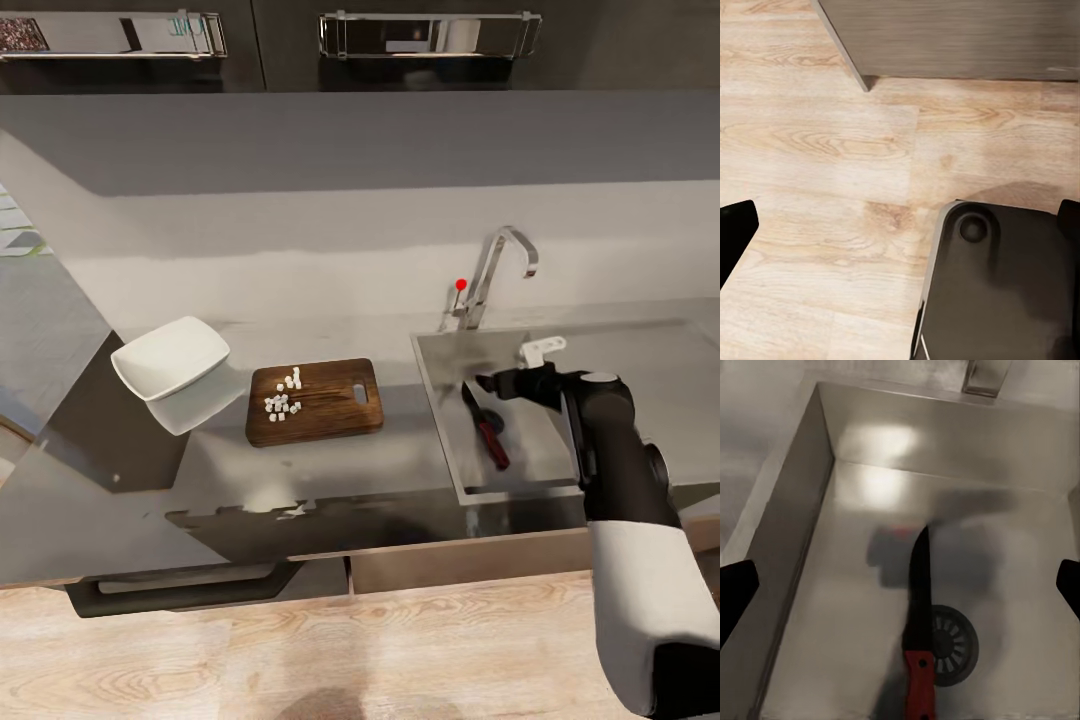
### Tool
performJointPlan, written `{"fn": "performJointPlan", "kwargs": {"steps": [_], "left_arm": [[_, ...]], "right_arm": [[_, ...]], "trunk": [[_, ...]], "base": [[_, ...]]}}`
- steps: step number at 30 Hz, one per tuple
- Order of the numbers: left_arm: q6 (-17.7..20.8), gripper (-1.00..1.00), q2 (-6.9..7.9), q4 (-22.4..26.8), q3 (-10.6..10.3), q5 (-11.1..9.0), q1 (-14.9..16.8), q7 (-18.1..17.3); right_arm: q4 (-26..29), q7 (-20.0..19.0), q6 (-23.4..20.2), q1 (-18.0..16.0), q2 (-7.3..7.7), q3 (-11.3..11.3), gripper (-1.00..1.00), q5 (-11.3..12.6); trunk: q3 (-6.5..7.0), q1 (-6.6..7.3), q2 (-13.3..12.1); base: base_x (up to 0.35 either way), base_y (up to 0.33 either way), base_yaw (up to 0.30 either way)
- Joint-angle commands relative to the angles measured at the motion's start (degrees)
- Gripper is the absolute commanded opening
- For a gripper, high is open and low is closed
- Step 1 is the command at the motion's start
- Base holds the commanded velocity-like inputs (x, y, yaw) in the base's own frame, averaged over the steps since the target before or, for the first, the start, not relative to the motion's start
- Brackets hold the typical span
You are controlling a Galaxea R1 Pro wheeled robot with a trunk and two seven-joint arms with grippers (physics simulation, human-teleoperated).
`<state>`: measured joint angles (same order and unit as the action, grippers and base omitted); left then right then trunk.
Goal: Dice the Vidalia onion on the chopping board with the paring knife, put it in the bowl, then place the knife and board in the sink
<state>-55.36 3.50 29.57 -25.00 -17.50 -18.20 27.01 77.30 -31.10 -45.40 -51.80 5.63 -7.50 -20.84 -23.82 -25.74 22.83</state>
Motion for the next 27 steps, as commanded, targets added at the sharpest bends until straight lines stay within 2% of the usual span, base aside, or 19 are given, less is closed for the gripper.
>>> {"fn": "performJointPlan", "kwargs": {"steps": [1,6,11,16,23,27], "left_arm": [[-0.1,1.0,0.09,0.1,-0.5,-0.3,0.0,0.4],[-0.4,1.0,0.1,0.4,-0.6,-0.3,0.0,0.3],[-0.7,1.0,0.12,0.6,-0.8,-0.2,0.0,0.3],[-4.6,1.0,0.17,0.8,-0.9,-0.2,0.0,0.4],[-4.6,1.0,0.12,1.0,-1.0,0.0,0.0,0.4],[-4.6,1.0,0.12,5.1,-1.1,0.2,-0.1,0.5]], "right_arm": [[2.9,-0.6,-1.6,1.2,-0.46,-0.1,1.0,-0.7],[7.3,-0.6,-3.8,3.1,-1.2,-0.1,1.0,-0.7],[7.8,-0.6,-4.1,3.4,-1.36,-0.1,1.0,-0.7],[7.9,-0.6,-4.2,3.5,-1.41,-0.1,1.0,-0.6],[7.8,-0.5,-4.3,3.5,-1.79,-0.1,1.0,-0.5],[7.7,-0.5,-4.3,3.5,-1.84,-0.1,1.0,-0.5]], "trunk": [[-0.08,-0.04,0.1],[-0.08,-0.04,0.1],[-0.08,-0.04,0.1],[-0.08,-0.04,0.1],[-0.08,-0.04,0.1],[-0.08,-0.04,0.1]], "base": [[0.0,0.0,0.0],[0.0,0.0,0.0],[0.0,0.0,0.0],[0.0,0.0,0.0],[0.0,0.0,0.0],[0.0,0.0,0.0]]}}
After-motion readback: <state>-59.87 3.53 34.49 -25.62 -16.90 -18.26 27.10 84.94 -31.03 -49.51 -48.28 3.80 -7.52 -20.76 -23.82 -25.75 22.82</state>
